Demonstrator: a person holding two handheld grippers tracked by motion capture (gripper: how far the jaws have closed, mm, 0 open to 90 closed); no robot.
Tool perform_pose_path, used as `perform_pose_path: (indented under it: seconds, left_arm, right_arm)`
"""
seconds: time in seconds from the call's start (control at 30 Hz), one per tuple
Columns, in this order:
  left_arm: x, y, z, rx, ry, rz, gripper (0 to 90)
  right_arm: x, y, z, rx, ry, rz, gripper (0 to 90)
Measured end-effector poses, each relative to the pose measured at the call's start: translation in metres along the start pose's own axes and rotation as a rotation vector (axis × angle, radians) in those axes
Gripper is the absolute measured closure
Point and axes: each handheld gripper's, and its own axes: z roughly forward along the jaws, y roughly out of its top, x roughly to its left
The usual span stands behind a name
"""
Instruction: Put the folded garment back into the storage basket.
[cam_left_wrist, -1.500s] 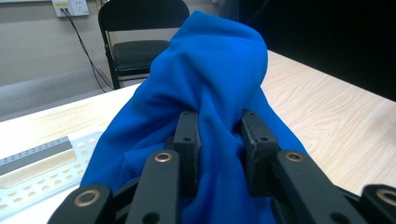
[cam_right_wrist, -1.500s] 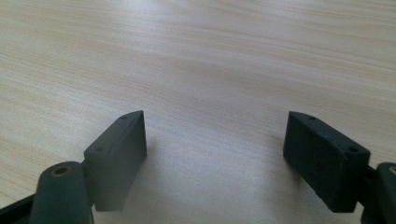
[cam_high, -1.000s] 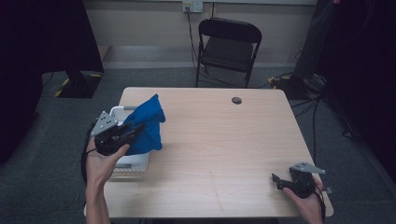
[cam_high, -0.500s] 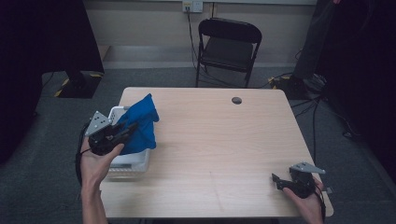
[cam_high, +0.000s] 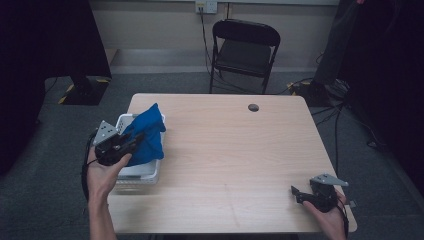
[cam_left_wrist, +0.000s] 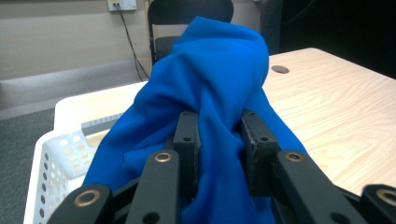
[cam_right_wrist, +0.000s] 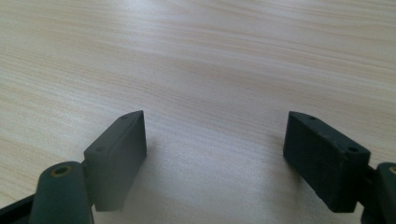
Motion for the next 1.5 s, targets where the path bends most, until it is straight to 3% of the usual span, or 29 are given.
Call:
perform_pose_path:
  seconds: [0.9, 1.17, 1.4, 1.5]
  left_arm:
    - [0.026, -0.030, 0.015, 0.098, 0.024, -0.030, 71.3]
    - [0.028, -0.036, 0.021, 0.169, 0.060, 0.010, 71.3]
    - [0.031, -0.045, 0.028, 0.183, 0.029, -0.014, 71.3]
    - [0.032, -0.048, 0.031, 0.210, 0.038, -0.007, 71.2]
  right_arm:
    - [0.000, 0.000, 0.000, 0.000, 0.000, 0.000, 20.5]
    - [0.000, 0.000, 0.000, 0.000, 0.000, 0.000, 20.4]
    - [0.000, 0.000, 0.000, 0.000, -0.001, 0.000, 20.5]
    - [0.000, 0.000, 0.000, 0.000, -0.001, 0.001, 20.5]
